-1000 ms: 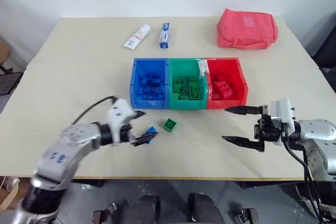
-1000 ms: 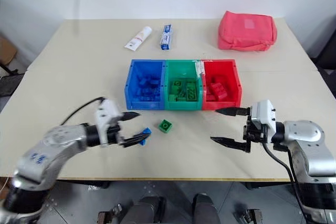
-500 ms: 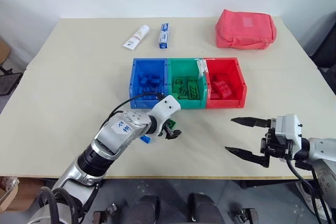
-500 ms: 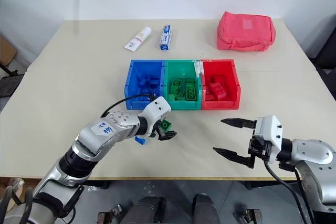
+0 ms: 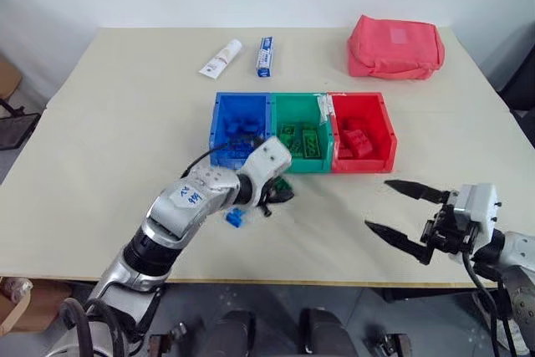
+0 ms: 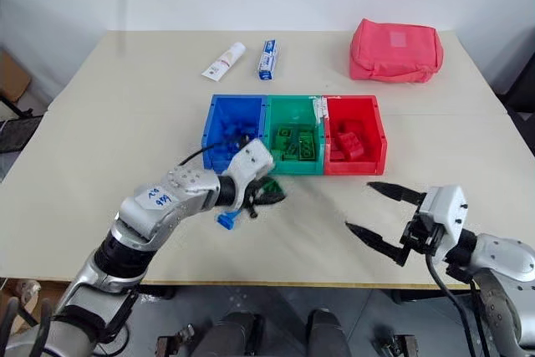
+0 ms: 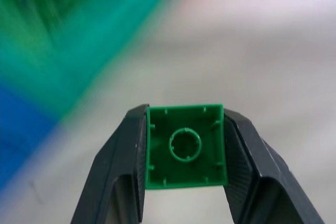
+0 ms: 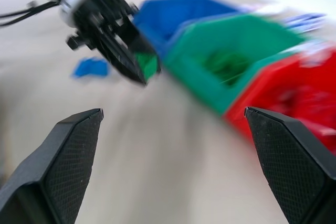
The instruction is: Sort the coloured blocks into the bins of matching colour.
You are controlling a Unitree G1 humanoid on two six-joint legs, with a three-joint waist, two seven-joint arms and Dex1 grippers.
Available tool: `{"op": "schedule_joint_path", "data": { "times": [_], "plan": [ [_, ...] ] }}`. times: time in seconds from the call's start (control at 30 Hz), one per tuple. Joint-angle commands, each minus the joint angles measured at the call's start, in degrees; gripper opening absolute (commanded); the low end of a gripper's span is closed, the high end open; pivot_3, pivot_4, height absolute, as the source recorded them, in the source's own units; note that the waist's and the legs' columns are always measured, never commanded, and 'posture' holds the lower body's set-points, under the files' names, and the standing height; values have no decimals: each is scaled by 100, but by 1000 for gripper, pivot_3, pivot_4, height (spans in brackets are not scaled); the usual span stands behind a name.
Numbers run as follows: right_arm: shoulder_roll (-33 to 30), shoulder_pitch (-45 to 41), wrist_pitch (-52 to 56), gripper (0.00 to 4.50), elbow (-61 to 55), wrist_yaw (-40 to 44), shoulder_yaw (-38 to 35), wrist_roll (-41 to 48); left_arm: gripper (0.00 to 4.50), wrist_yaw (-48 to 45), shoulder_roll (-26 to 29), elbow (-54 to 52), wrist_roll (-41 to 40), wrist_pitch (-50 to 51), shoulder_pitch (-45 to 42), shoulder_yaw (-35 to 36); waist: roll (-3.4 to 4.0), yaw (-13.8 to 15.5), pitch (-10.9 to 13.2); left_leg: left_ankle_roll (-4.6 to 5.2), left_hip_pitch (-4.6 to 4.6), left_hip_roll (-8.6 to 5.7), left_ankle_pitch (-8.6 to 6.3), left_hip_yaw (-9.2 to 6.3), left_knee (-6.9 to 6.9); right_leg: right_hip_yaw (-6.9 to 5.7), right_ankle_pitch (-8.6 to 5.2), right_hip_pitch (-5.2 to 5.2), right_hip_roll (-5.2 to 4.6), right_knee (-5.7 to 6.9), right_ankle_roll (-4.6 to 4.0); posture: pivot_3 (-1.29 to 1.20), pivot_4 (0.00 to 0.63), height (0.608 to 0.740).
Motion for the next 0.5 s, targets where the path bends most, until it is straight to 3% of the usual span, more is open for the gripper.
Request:
{"op": "schedule_joint_path", "data": {
  "times": [0.03,0.17,0.27,0.5],
  "plan": [
    [176,-221,1,4500,-21,-420,-242,167,1504,479,-476,653,343,-1241,-491,456,-1,24,0,0,1,0,0,2,1,-3,1,1,2,-1,1,0,150,740],
    [229,-263,157,4500,-27,-697,-179,107,1504,861,-736,2241,1088,-2081,-971,166,0,28,0,0,5,1,0,11,-4,0,1,0,7,1,2,0,150,740],
    [295,-251,187,4500,-121,-839,-157,130,1504,869,-941,2736,1110,-2519,-1114,374,-6,34,4,1,4,0,-1,12,-4,2,1,-4,28,5,3,0,150,740],
    [371,-280,134,4500,-114,-905,-117,82,3707,110,-784,2467,985,-3282,-808,544,-10,36,6,1,-6,2,-1,10,-1,2,2,-15,31,8,3,0,150,740]
  ]
}}
